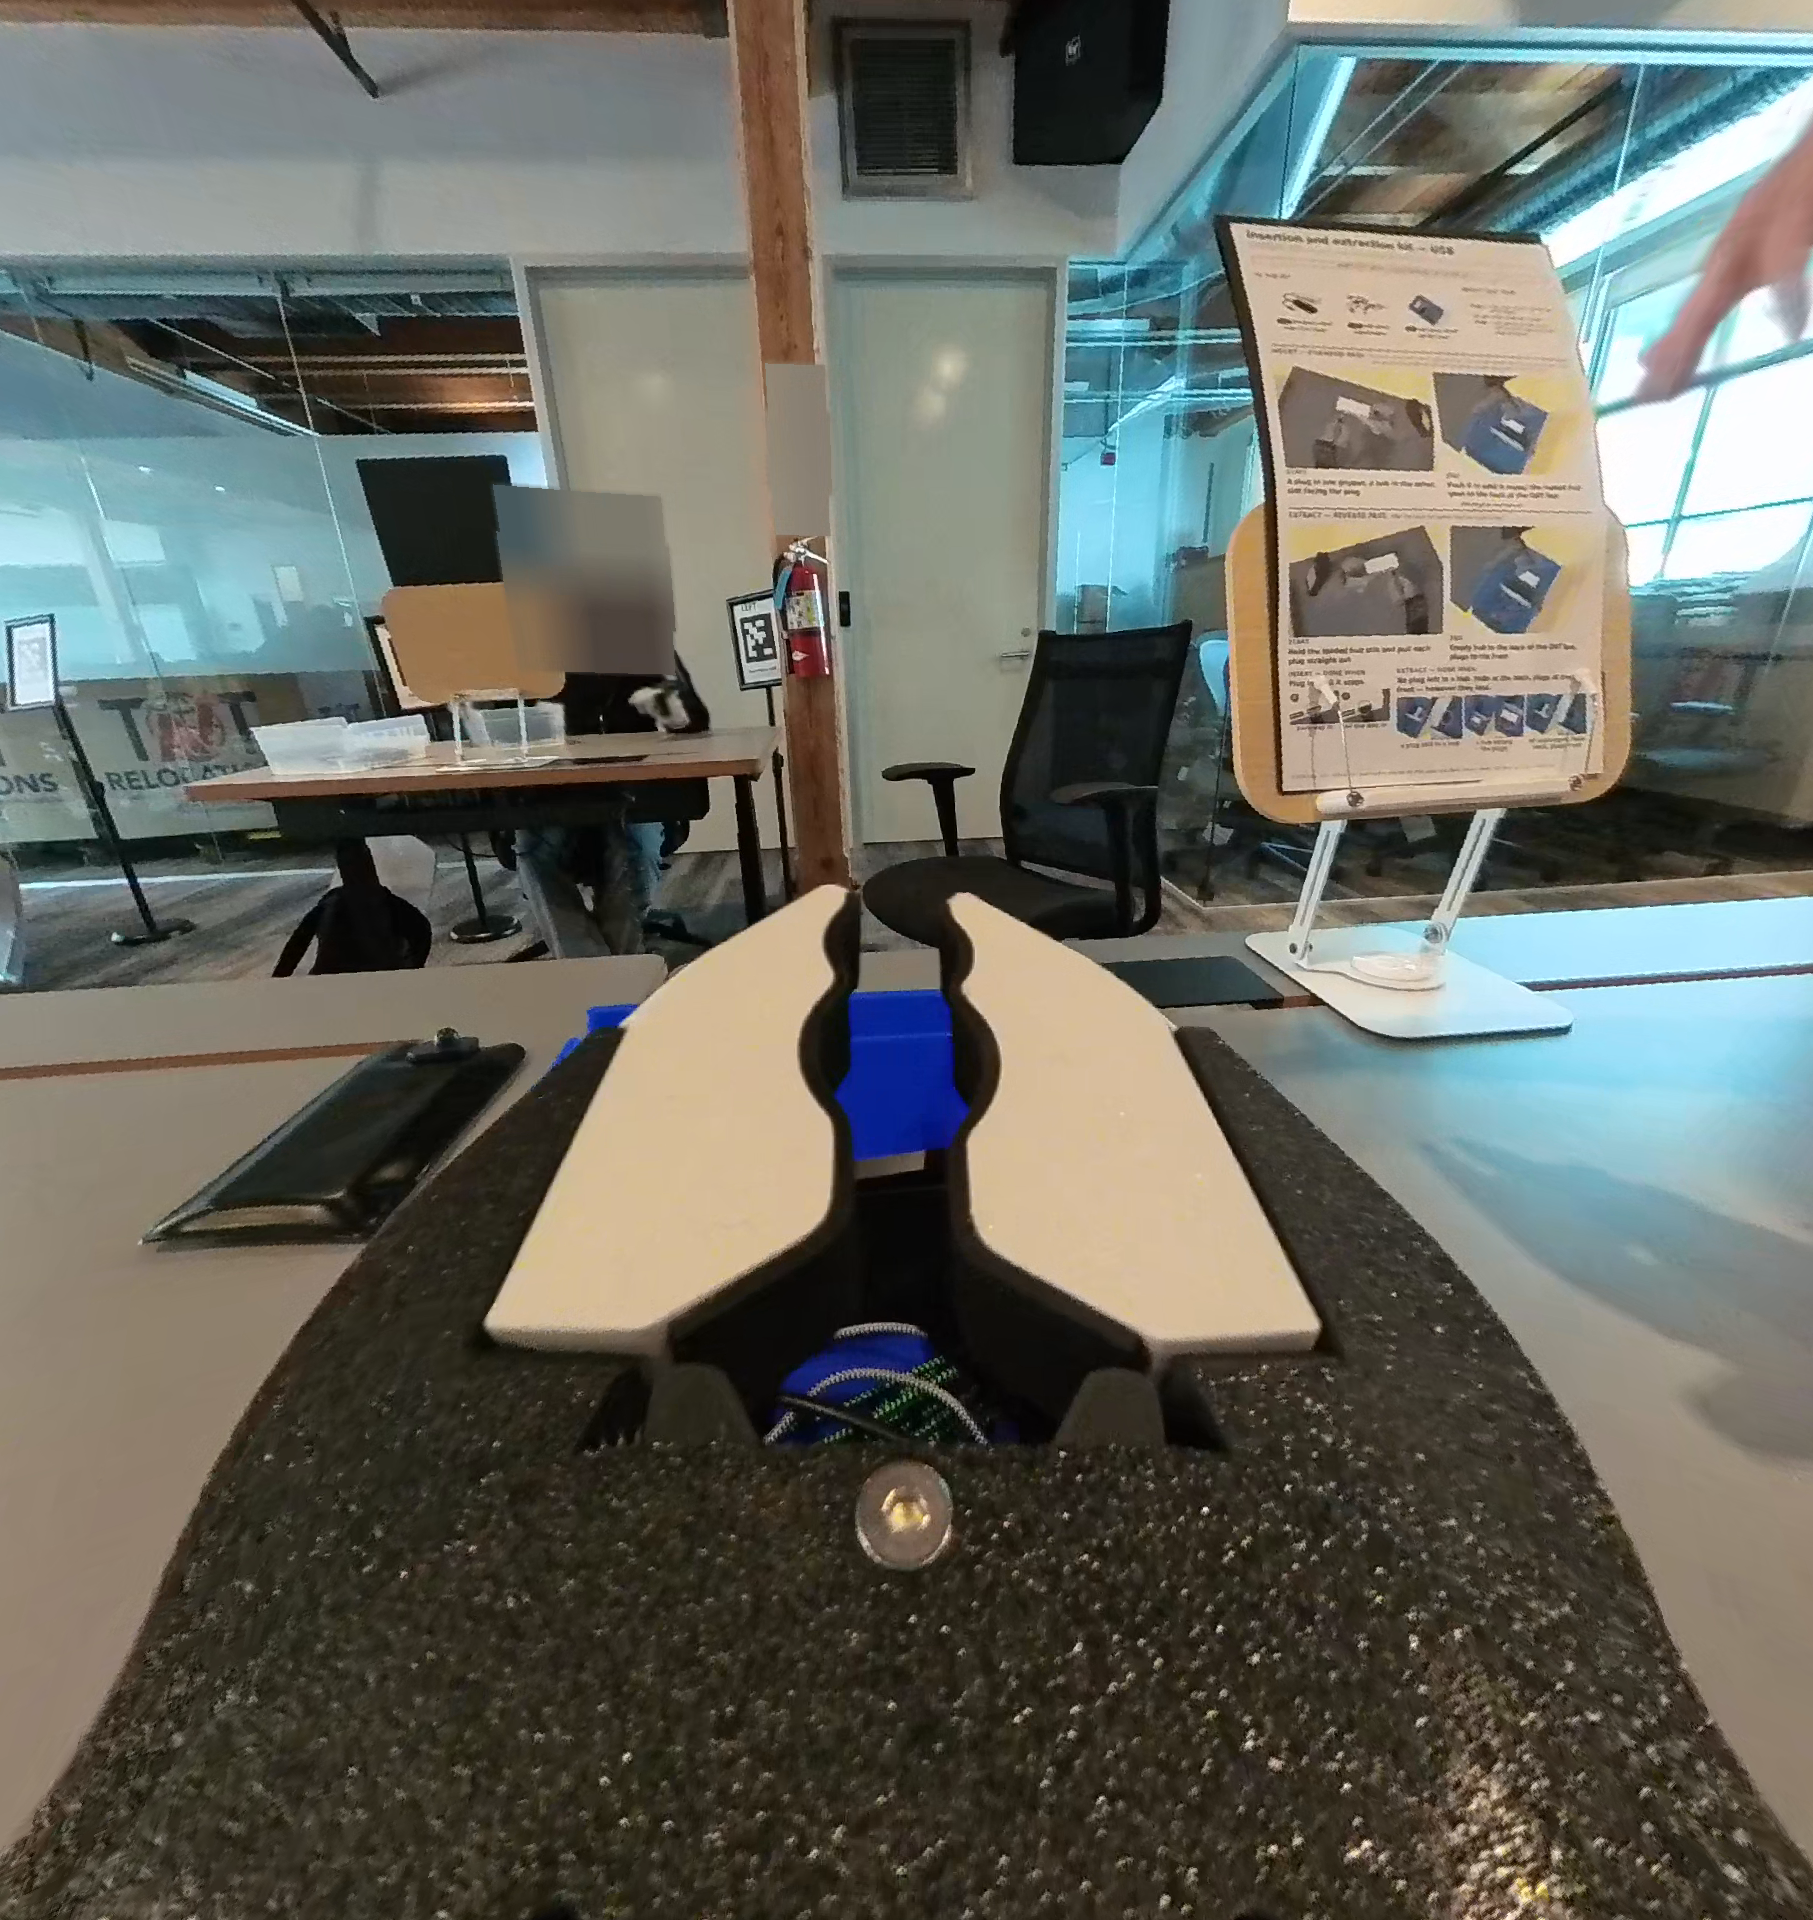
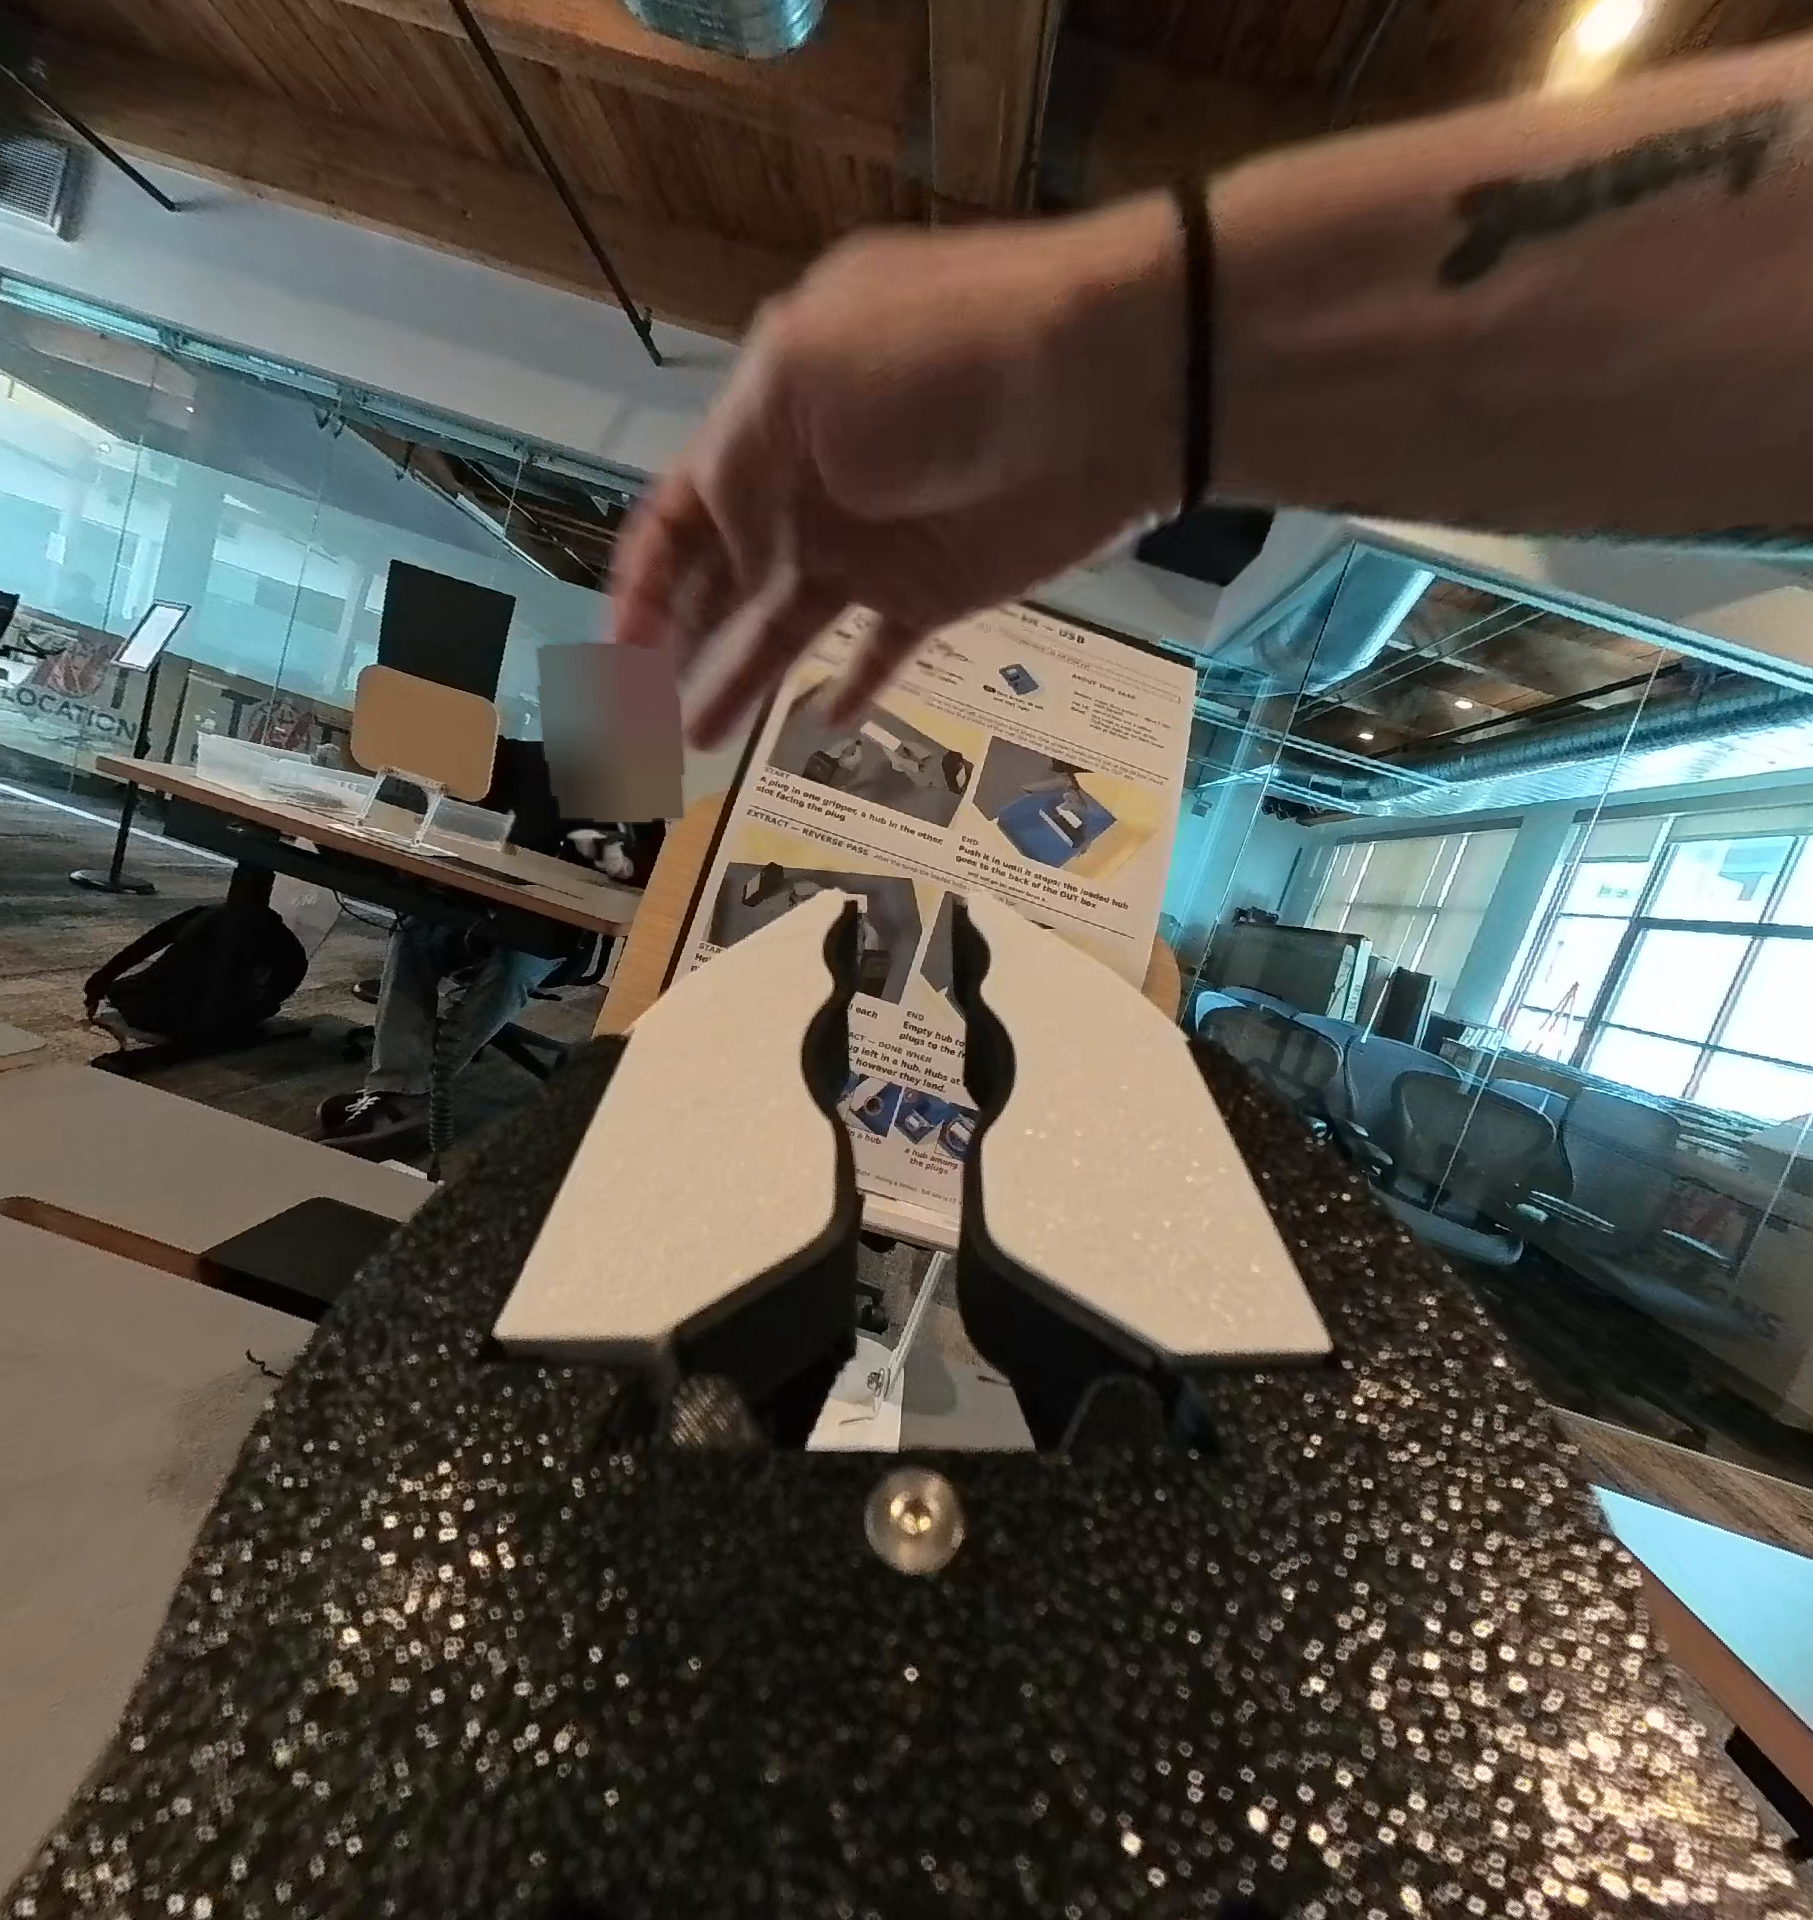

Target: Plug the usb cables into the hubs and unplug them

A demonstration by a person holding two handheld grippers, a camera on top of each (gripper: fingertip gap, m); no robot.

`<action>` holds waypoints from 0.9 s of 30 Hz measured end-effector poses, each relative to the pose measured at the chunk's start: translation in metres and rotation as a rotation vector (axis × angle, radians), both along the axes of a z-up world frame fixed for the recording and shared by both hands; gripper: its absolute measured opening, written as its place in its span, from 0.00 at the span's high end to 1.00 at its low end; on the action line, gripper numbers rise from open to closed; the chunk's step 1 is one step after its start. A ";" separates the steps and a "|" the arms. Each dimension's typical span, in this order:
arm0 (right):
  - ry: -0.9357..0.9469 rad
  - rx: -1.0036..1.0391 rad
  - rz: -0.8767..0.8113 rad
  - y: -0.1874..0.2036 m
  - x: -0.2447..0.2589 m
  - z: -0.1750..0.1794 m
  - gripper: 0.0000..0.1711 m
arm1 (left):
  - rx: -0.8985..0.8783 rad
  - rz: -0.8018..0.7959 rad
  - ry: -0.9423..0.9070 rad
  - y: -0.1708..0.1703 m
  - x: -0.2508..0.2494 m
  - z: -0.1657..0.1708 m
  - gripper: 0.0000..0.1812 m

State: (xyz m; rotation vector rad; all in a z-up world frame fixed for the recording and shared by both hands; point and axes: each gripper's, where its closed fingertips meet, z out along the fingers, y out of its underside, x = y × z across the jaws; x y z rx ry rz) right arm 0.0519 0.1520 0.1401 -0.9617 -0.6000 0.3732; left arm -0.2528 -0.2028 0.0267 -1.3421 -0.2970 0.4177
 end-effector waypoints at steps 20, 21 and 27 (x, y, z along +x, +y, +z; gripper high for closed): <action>0.002 0.000 -0.016 0.002 0.004 0.000 0.91 | 0.013 -0.001 -0.016 0.001 -0.002 0.000 0.82; 0.003 0.001 -0.017 0.002 0.004 0.000 0.91 | 0.014 0.000 -0.016 0.001 -0.003 0.000 0.82; 0.009 0.009 -0.018 -0.001 0.006 0.002 0.91 | 0.014 -0.004 -0.026 0.001 -0.003 -0.001 0.79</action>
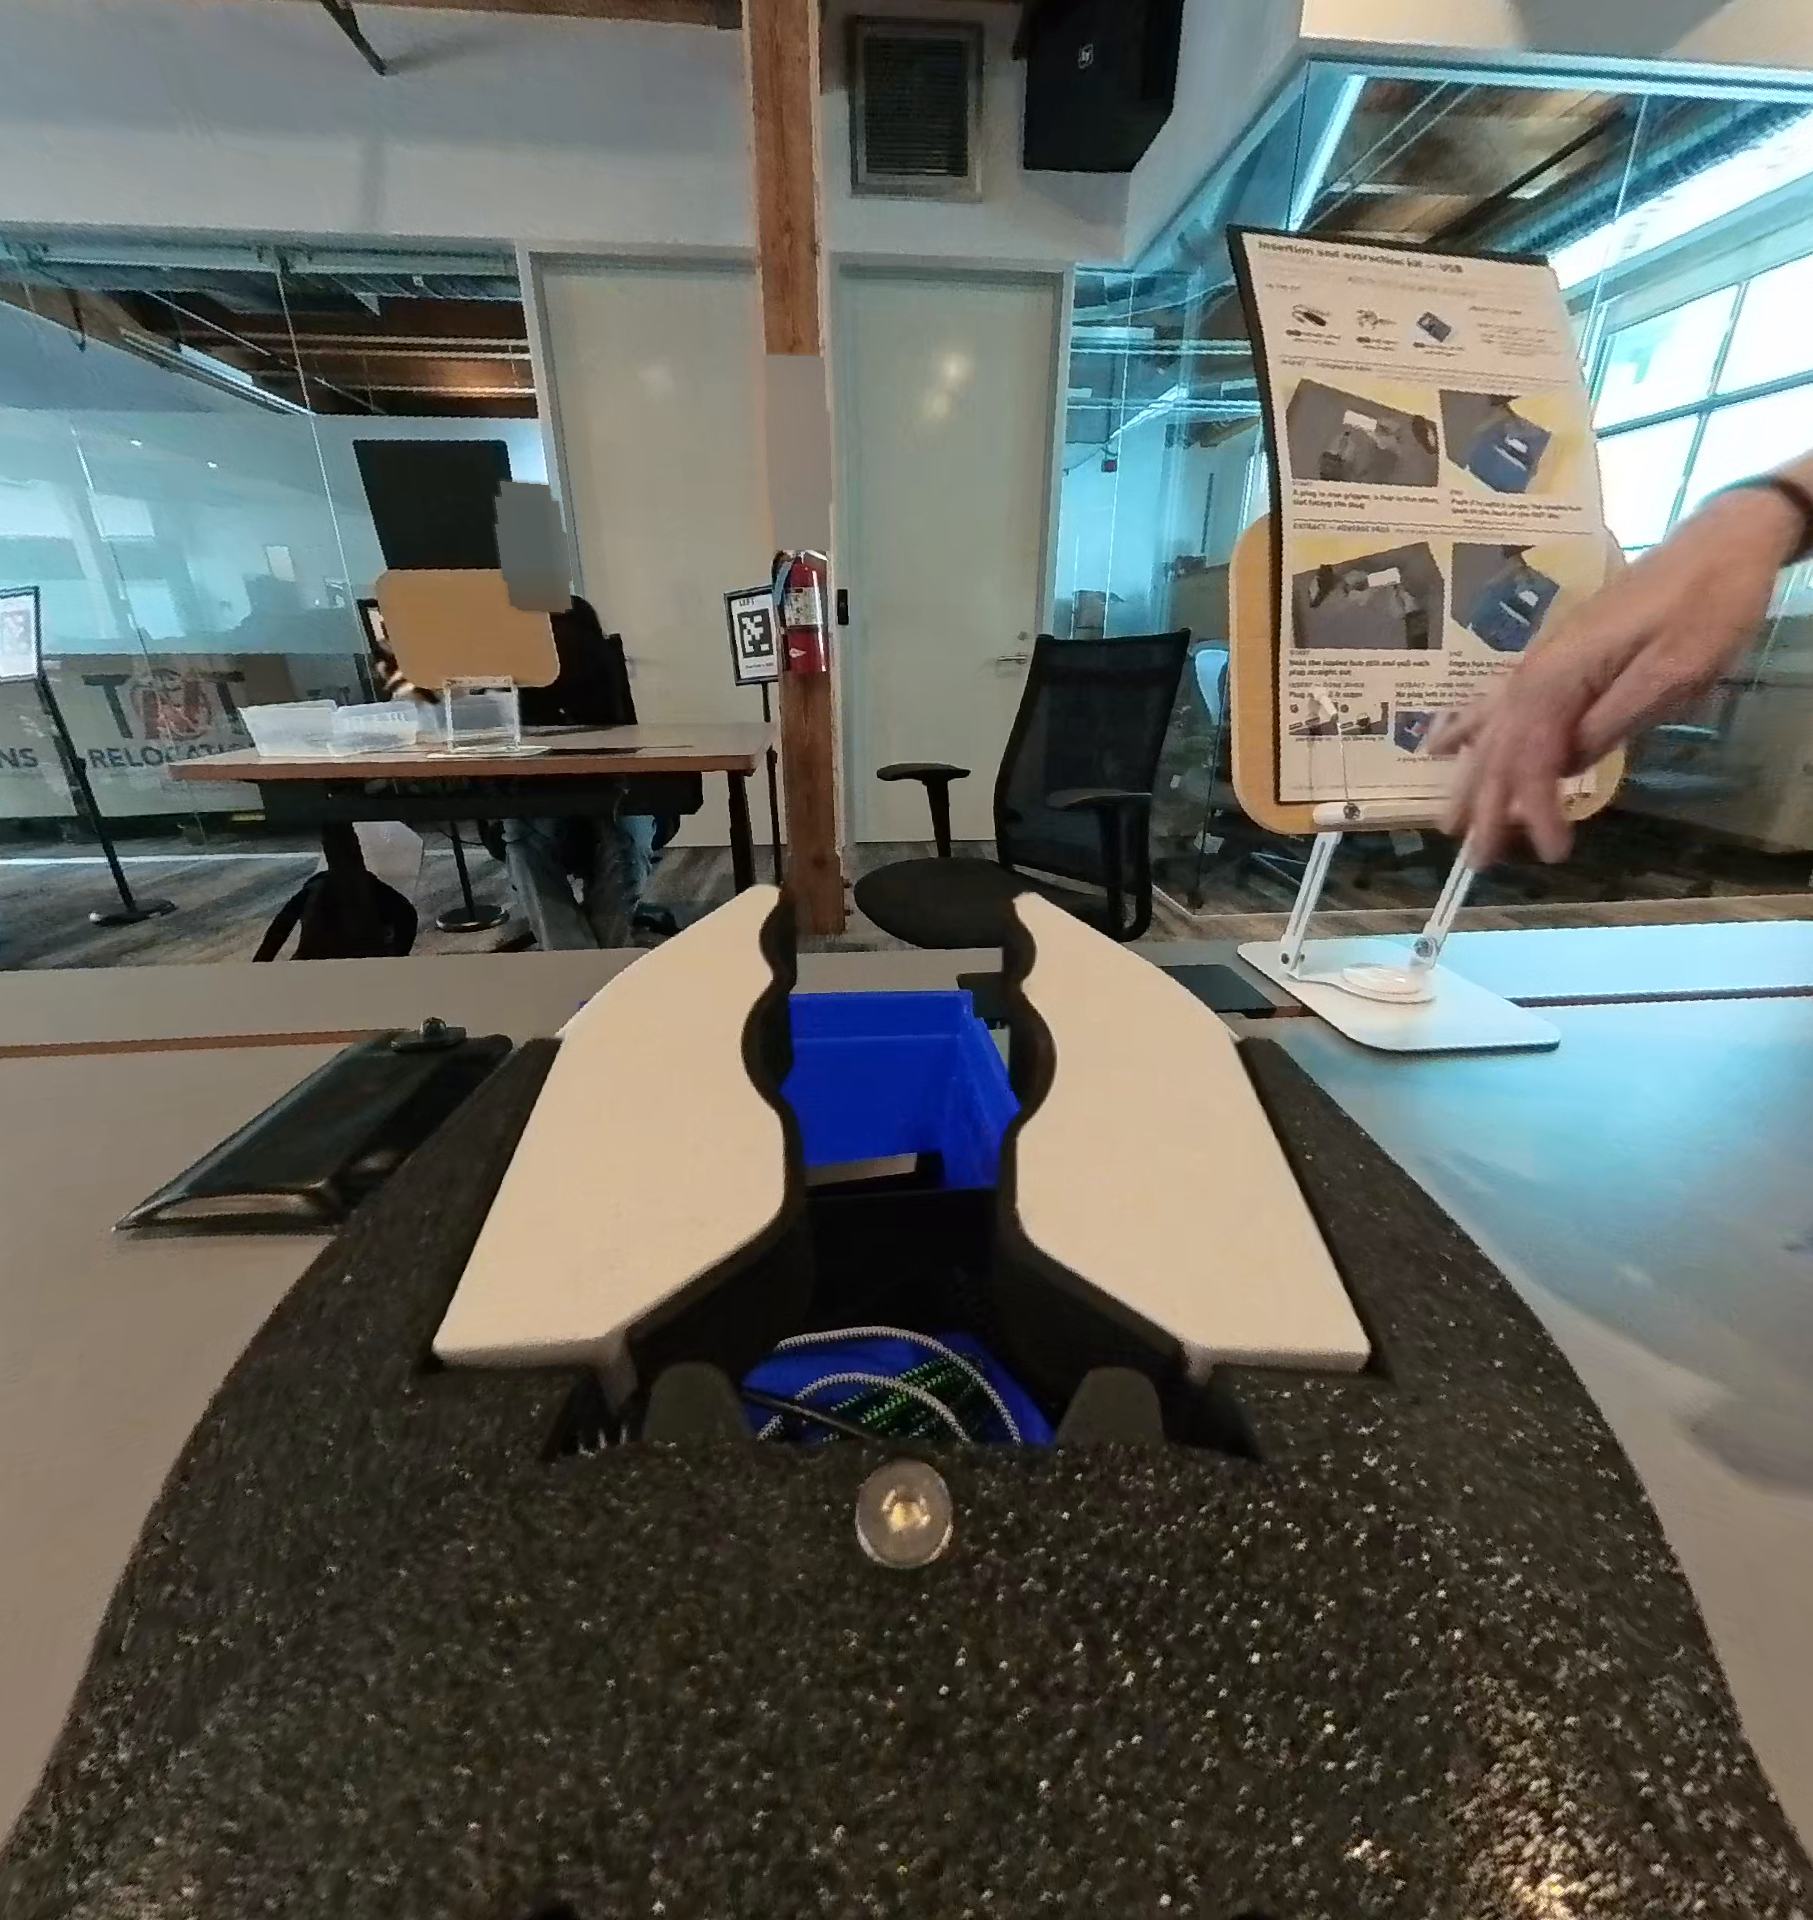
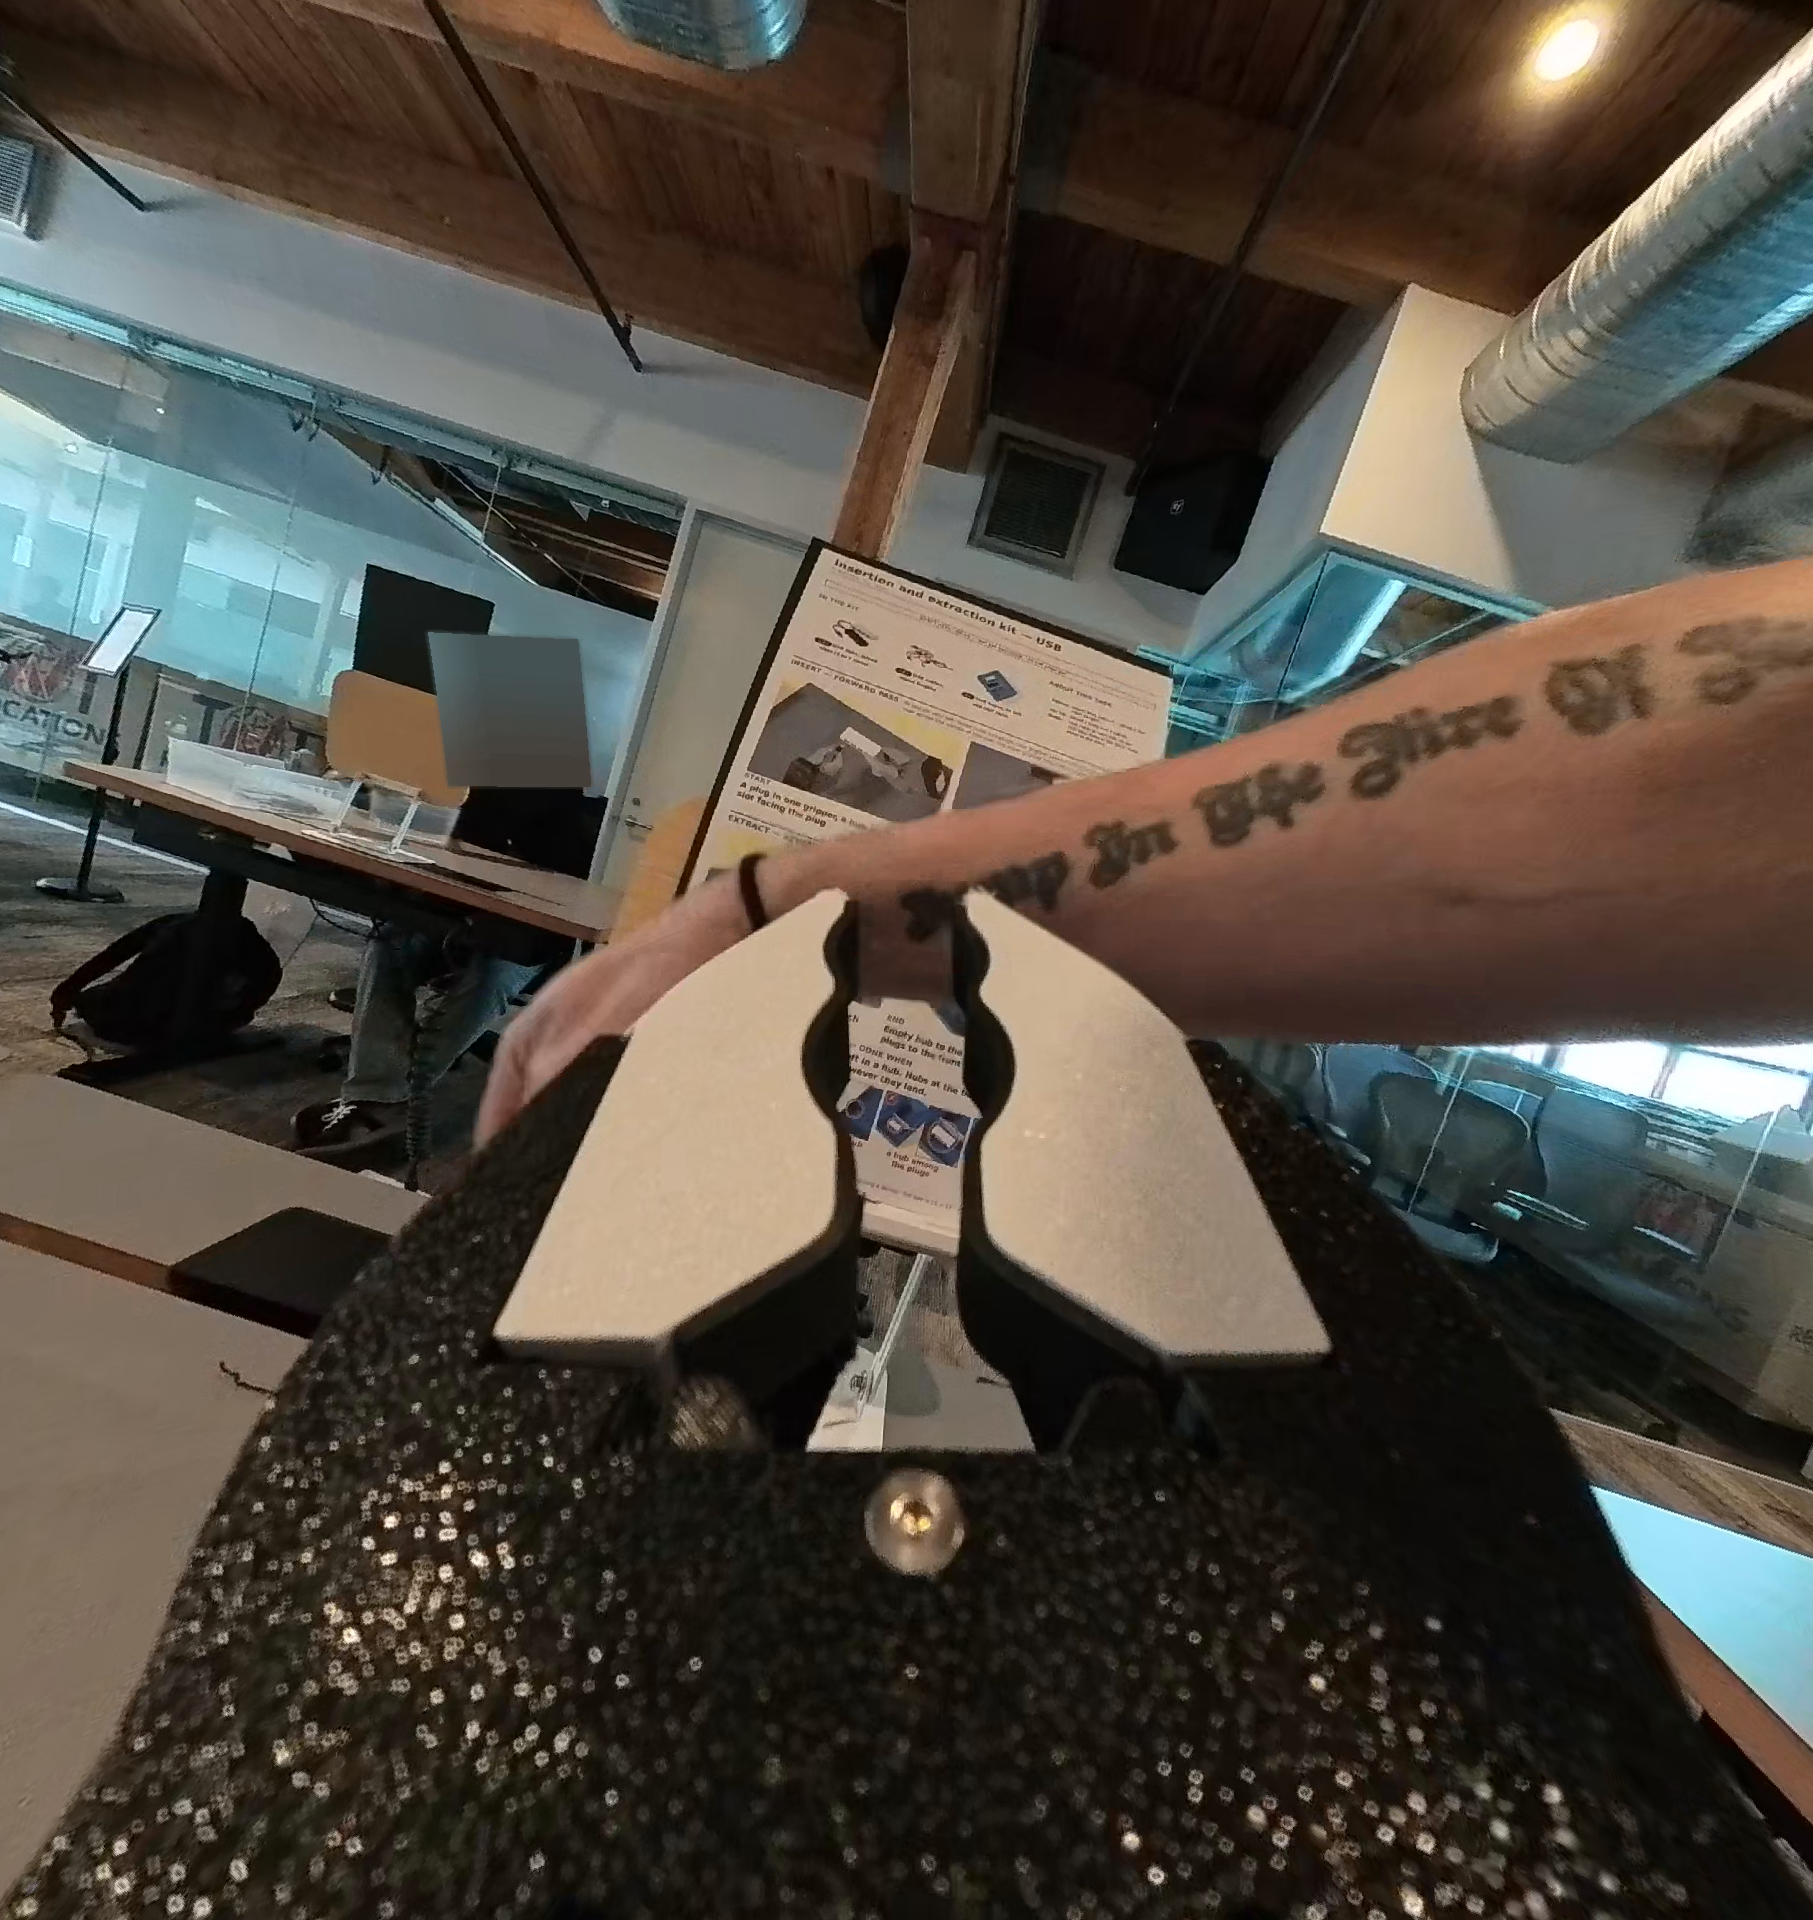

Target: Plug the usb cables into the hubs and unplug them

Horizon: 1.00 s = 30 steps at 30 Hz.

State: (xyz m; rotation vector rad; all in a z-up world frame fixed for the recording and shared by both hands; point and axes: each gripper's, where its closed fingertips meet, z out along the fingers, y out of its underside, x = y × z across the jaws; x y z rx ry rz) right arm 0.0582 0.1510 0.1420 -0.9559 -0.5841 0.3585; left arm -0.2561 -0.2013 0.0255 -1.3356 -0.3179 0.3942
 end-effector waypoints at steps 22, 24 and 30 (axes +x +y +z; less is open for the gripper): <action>0.021 0.041 -0.016 -0.010 0.008 0.009 0.91 | 0.009 0.026 -0.024 0.000 -0.007 -0.001 0.61; 0.025 0.045 -0.019 -0.011 0.009 0.010 0.91 | 0.009 0.036 -0.025 -0.001 -0.008 -0.001 0.58; 0.045 0.064 -0.030 -0.014 0.015 0.014 0.91 | 0.013 0.042 -0.030 -0.001 -0.009 -0.001 0.55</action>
